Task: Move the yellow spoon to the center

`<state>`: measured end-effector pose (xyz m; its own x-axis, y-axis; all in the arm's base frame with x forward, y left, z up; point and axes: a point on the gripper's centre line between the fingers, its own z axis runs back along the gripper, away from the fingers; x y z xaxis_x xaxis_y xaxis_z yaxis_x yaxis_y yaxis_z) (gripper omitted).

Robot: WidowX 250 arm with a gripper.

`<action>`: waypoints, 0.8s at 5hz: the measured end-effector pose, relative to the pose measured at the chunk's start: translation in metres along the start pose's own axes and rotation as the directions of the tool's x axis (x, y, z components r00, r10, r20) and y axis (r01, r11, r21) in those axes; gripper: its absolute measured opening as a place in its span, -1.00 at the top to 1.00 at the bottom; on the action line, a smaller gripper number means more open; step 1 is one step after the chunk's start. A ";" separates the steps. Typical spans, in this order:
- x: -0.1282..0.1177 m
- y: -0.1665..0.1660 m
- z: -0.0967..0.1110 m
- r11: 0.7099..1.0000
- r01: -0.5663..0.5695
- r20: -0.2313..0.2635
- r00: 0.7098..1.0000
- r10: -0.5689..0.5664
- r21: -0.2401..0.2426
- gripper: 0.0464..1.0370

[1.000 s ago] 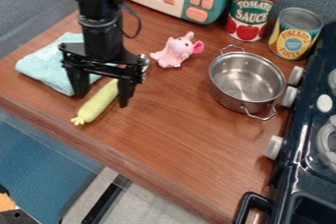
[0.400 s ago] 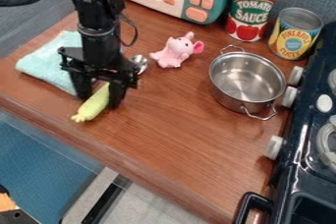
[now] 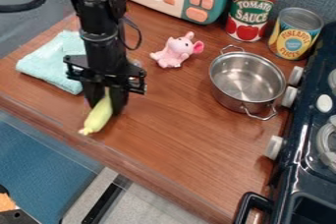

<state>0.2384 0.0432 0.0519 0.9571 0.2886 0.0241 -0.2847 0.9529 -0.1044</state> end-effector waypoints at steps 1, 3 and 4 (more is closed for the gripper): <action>0.001 -0.013 0.020 0.998 -0.006 0.024 1.000 0.008 -0.060 0.30; 0.006 -0.042 0.037 0.980 0.041 -0.022 0.999 -0.046 -0.195 0.30; 0.015 -0.053 0.028 0.973 0.092 -0.085 0.990 -0.112 -0.210 0.30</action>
<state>0.2660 -0.0010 0.0852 0.9841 0.1707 -0.0492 -0.1776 0.9346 -0.3083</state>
